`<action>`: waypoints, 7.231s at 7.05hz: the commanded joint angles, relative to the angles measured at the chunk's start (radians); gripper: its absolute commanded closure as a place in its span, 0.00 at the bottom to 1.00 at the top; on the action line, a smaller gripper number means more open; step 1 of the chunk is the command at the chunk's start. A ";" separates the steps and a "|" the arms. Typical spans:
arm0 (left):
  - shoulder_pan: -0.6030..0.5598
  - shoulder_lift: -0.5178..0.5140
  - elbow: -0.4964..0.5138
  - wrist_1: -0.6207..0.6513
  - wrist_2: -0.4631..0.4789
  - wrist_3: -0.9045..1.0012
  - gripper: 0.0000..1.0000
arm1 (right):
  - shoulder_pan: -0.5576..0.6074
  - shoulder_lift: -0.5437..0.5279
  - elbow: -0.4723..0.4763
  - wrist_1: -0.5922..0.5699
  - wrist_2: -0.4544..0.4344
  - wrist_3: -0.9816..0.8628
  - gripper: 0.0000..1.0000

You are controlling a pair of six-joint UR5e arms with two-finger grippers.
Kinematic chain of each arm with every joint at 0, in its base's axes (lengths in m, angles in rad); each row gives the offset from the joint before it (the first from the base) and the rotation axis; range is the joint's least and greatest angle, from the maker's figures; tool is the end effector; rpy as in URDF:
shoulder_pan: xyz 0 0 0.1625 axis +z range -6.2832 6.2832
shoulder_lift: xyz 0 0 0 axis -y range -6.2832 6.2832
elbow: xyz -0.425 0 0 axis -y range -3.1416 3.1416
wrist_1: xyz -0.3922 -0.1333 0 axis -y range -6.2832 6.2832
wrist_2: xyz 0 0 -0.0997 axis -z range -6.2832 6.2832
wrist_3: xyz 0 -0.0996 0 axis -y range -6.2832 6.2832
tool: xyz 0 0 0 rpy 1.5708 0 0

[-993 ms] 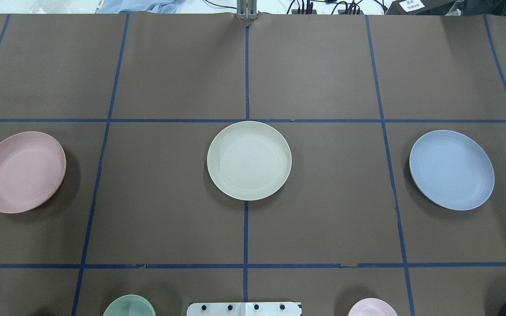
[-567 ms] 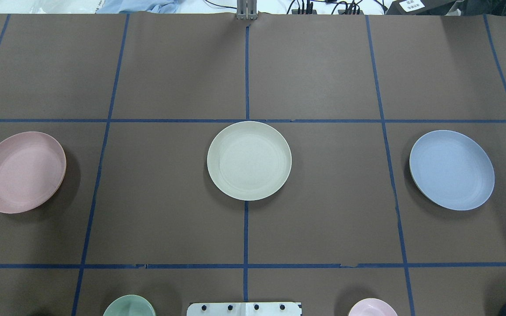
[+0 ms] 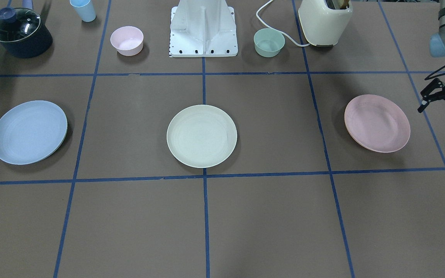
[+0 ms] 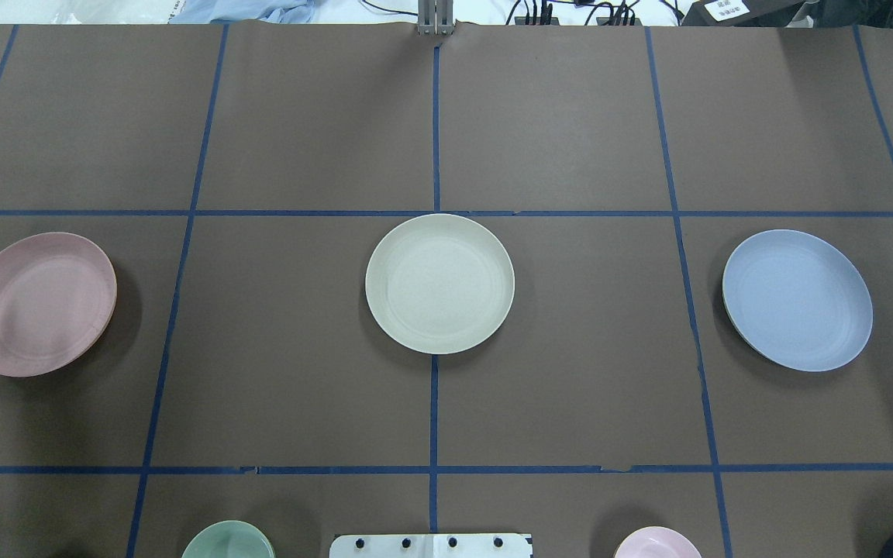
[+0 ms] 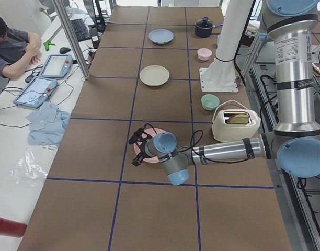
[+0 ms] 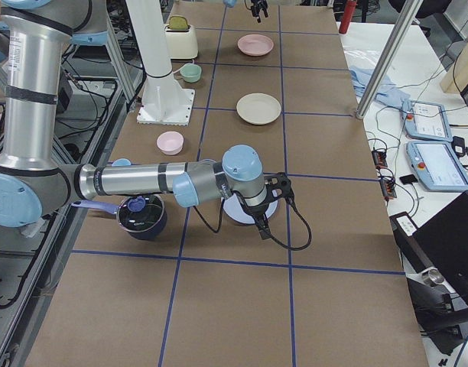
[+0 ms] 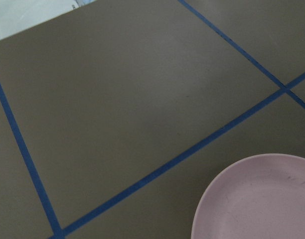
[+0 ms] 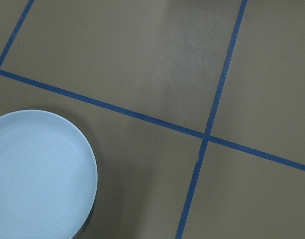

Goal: Stack three plates with pink and blue

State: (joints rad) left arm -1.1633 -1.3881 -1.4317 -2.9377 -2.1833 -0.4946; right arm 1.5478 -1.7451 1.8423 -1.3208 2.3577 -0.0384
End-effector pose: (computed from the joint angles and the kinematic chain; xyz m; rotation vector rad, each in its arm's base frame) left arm 0.0948 -0.4115 0.6591 0.6666 0.9383 0.2424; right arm 0.0528 -0.4357 0.5752 0.3353 -0.7769 -0.1943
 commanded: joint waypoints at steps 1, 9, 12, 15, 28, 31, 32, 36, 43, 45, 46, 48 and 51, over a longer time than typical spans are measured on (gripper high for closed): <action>0.114 0.009 0.033 -0.063 0.141 -0.131 0.00 | 0.000 -0.002 0.000 0.000 0.000 0.000 0.00; 0.235 -0.006 0.091 -0.077 0.246 -0.145 0.82 | 0.000 -0.010 0.000 0.000 0.003 0.002 0.00; 0.235 -0.019 0.074 -0.084 0.232 -0.150 1.00 | 0.000 -0.010 0.002 0.002 0.003 0.002 0.00; 0.217 -0.025 -0.036 -0.074 0.029 -0.150 1.00 | 0.000 -0.010 0.002 0.002 0.005 0.002 0.00; 0.579 -0.703 -0.150 0.661 0.477 -0.518 1.00 | 0.000 -0.008 0.002 0.002 0.005 0.002 0.00; 0.628 -0.718 -0.147 0.666 0.508 -0.567 1.00 | 0.000 -0.008 0.003 0.002 0.006 0.002 0.00; 0.640 -0.726 -0.141 0.666 0.511 -0.570 1.00 | 0.000 -0.008 0.003 0.000 0.006 0.002 0.00; 0.637 -0.726 -0.144 0.629 0.511 -0.570 0.00 | 0.000 -0.007 0.006 0.003 0.009 0.000 0.00; 0.159 -0.449 -0.477 0.948 0.110 0.185 0.00 | -0.412 -0.159 0.018 0.500 -0.174 0.759 0.01; 0.044 -0.344 -0.480 0.931 0.097 0.361 0.00 | -0.559 -0.157 -0.032 0.587 -0.337 0.889 0.08; 0.034 -0.324 -0.478 0.919 0.100 0.363 0.00 | -0.616 -0.149 -0.088 0.665 -0.404 0.932 0.11; 0.034 -0.318 -0.478 0.917 0.099 0.361 0.00 | -0.652 -0.136 -0.191 0.782 -0.471 0.957 0.19; 0.034 -0.318 -0.478 0.917 0.100 0.353 0.00 | -0.657 -0.100 -0.233 0.785 -0.465 0.988 0.98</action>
State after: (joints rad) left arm -1.1295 -1.7060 -1.9109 -2.0202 -2.0843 -0.1381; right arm 0.8925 -1.8525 1.6193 -0.5387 1.8906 0.9302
